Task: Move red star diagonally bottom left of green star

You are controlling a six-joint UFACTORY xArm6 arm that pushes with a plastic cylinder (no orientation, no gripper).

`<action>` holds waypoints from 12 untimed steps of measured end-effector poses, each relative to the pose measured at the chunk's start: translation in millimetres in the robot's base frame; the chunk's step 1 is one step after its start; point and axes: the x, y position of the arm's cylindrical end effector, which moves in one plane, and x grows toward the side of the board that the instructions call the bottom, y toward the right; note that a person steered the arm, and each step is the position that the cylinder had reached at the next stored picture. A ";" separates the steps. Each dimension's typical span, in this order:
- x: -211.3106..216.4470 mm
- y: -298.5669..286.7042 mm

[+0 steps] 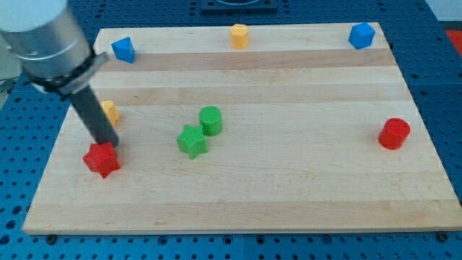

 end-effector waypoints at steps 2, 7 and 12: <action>0.0 -48.9; 14.9 -69.0; 10.8 -76.1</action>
